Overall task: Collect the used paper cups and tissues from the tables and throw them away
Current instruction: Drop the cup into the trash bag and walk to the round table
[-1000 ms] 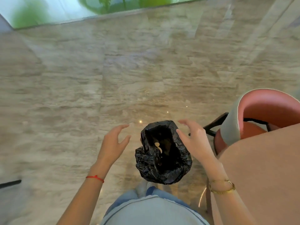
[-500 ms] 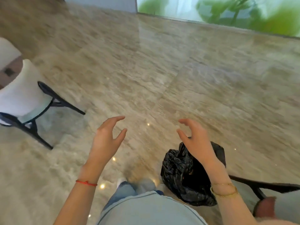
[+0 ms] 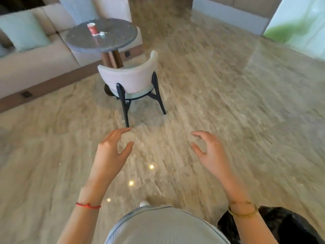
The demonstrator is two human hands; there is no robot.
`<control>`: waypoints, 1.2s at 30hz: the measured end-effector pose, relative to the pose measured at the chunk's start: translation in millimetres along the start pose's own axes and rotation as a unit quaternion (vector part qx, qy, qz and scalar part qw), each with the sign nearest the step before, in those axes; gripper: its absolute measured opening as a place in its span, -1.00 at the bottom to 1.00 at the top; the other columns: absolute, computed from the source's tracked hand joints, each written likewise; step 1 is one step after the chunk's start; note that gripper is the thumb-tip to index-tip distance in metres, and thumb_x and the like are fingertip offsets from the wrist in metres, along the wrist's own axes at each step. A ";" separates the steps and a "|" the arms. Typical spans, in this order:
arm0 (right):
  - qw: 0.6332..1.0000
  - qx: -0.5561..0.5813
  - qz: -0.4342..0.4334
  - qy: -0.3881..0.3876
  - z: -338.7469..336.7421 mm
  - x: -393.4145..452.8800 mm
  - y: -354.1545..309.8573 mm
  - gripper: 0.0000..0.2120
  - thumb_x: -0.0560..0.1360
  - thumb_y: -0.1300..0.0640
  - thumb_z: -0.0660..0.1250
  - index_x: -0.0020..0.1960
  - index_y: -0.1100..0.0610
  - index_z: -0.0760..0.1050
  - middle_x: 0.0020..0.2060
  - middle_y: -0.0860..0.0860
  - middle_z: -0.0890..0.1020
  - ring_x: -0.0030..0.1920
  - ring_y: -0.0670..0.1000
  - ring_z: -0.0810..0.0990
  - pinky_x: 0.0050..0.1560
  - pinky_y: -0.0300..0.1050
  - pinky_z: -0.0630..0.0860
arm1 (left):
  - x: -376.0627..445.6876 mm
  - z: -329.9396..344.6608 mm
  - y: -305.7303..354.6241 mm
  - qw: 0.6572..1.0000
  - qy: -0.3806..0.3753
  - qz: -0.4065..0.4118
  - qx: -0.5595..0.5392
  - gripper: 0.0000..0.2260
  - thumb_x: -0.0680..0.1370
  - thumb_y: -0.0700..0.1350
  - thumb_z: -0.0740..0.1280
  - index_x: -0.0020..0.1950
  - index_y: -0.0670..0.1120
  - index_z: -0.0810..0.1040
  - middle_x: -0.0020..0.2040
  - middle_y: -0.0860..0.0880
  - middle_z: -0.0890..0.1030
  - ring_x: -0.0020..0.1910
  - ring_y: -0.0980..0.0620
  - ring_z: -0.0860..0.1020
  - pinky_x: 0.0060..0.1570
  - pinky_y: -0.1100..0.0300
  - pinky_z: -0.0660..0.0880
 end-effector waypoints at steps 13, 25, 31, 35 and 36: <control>0.976 0.025 -0.173 -0.127 169.2 139.2 -189.1 -0.69 0.53 0.06 0.34 0.26 0.06 0.49 0.13 -0.09 0.58 0.21 -0.10 0.50 0.20 -0.31 0.34 | 11.1 -151.6 -172.1 0.978 0.131 -0.152 0.051 -0.66 0.52 -0.10 0.42 0.29 -0.03 0.53 0.16 0.05 0.60 -0.05 0.10 0.58 0.04 0.64 0.24; 0.949 0.043 -0.235 -0.206 305.1 323.6 -299.0 -0.71 0.52 0.10 0.35 0.24 0.06 0.50 0.11 -0.07 0.59 0.18 -0.05 0.51 0.17 -0.24 0.41 | 141.5 -220.3 -301.2 0.952 0.189 -0.232 0.070 -0.65 0.51 -0.12 0.44 0.28 -0.03 0.55 0.15 0.06 0.58 -0.05 0.13 0.56 0.05 0.63 0.22; 0.941 0.050 -0.270 -0.198 345.3 444.9 -364.2 -0.71 0.52 0.12 0.36 0.23 0.08 0.50 0.10 -0.05 0.59 0.17 -0.06 0.51 0.22 -0.24 0.38 | 253.1 -264.1 -357.9 0.948 0.206 -0.226 0.082 -0.66 0.50 -0.11 0.44 0.28 -0.03 0.54 0.14 0.04 0.60 0.11 0.10 0.56 0.12 0.58 0.24; 0.944 0.043 -0.264 -0.195 367.2 514.9 -386.5 -0.71 0.53 0.07 0.34 0.25 0.04 0.49 0.12 -0.10 0.58 0.17 -0.11 0.49 0.16 -0.45 0.26 | 318.5 -281.8 -393.0 0.948 0.207 -0.227 0.079 -0.66 0.50 -0.11 0.44 0.28 -0.02 0.55 0.14 0.01 0.61 0.05 0.09 0.58 0.10 0.47 0.30; 0.945 0.043 -0.261 -0.194 372.1 531.3 -389.2 -0.71 0.53 0.06 0.34 0.25 0.03 0.49 0.13 -0.10 0.58 0.18 -0.11 0.49 0.19 -0.39 0.29 | 335.5 -284.7 -401.5 0.949 0.205 -0.226 0.079 -0.66 0.50 -0.11 0.44 0.28 -0.02 0.55 0.14 0.02 0.61 0.06 0.09 0.58 0.10 0.46 0.30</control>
Point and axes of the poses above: each hand's wrist, its own x-axis towards the middle knuckle, its own z-axis out of the palm, y = z × x, the point moved 7 cm from there along x, towards the middle knuckle
